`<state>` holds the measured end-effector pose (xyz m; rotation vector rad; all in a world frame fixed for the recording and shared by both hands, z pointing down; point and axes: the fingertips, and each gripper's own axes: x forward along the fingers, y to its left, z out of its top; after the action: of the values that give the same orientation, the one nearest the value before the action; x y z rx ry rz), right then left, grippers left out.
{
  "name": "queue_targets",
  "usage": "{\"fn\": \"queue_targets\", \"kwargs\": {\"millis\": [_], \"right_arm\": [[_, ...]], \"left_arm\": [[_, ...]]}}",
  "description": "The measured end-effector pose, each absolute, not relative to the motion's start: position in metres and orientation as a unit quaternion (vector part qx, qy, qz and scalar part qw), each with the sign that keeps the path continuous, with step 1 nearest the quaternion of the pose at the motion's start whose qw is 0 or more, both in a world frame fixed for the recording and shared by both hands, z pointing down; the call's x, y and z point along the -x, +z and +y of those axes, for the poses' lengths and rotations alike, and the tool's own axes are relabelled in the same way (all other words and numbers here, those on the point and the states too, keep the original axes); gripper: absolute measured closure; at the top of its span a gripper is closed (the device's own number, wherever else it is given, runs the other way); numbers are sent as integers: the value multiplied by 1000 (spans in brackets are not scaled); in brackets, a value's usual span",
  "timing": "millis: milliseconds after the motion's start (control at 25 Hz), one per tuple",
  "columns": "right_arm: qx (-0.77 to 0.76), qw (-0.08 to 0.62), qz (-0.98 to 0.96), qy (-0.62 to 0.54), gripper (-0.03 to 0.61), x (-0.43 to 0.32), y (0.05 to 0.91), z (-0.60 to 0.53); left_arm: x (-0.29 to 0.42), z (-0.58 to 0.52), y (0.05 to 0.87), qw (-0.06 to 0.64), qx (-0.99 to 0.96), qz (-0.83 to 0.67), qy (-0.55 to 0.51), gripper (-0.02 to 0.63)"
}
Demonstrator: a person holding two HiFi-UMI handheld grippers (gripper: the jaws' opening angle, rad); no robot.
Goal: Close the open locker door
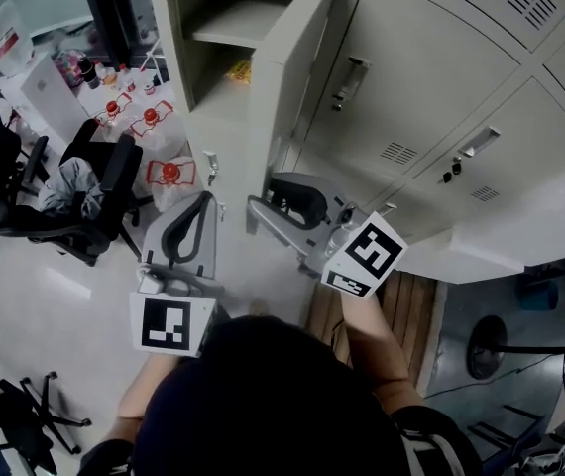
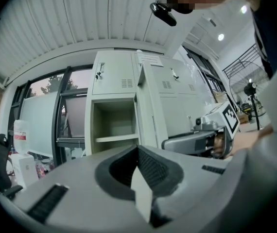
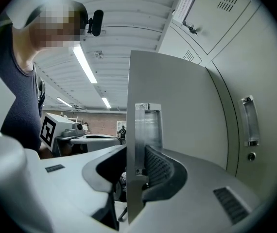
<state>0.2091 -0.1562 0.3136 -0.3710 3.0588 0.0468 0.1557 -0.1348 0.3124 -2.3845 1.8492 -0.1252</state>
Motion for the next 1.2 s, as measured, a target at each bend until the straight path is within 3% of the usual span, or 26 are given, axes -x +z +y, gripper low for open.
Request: {"fn": "queue_targets", "kwargs": {"millis": [1200], "right_arm": [[175, 17, 984, 11, 468, -101, 313, -199]], "left_arm": [[-59, -204, 308, 49, 819, 571, -27, 614]]}}
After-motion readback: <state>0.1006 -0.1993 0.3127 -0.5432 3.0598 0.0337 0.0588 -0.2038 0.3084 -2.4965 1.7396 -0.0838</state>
